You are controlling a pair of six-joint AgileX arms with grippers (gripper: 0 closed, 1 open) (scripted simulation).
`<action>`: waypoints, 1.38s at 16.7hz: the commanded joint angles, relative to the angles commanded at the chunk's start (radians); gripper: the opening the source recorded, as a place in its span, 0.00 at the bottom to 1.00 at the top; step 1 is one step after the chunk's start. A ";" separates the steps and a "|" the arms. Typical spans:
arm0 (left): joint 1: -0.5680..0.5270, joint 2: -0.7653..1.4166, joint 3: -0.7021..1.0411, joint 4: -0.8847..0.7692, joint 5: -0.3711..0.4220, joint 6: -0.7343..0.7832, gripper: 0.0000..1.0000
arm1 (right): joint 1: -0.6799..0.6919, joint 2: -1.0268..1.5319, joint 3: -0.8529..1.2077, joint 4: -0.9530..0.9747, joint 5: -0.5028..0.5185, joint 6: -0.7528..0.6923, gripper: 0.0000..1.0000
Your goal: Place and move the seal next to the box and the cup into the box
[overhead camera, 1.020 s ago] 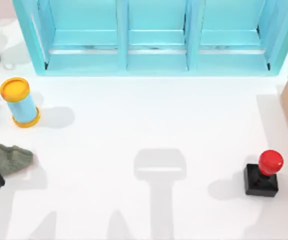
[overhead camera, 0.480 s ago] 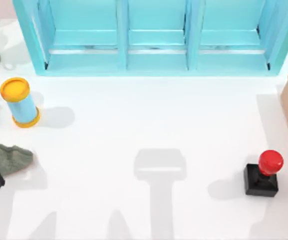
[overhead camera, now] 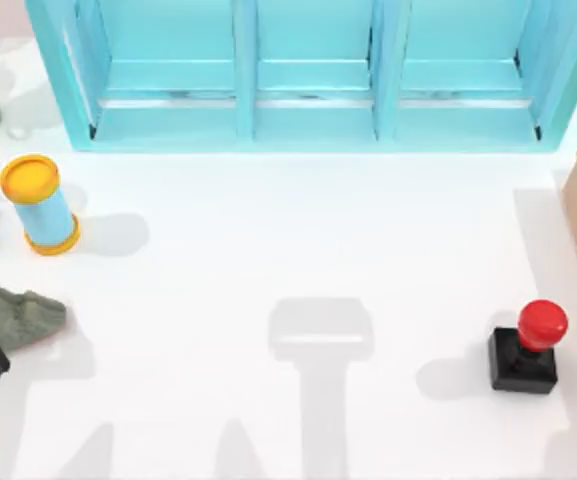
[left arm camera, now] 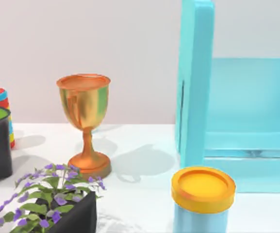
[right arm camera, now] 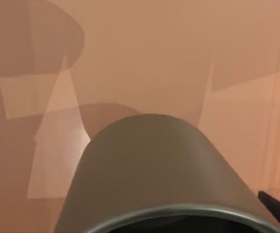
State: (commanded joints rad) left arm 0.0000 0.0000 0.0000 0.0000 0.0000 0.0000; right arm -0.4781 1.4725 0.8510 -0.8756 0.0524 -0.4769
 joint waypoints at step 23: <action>0.000 0.000 0.000 0.000 0.000 0.000 1.00 | -0.005 0.004 -0.007 0.004 -0.008 0.001 1.00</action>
State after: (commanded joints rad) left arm 0.0000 0.0000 0.0000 0.0000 0.0000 0.0000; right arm -0.4828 1.4766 0.8440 -0.8715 0.0441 -0.4762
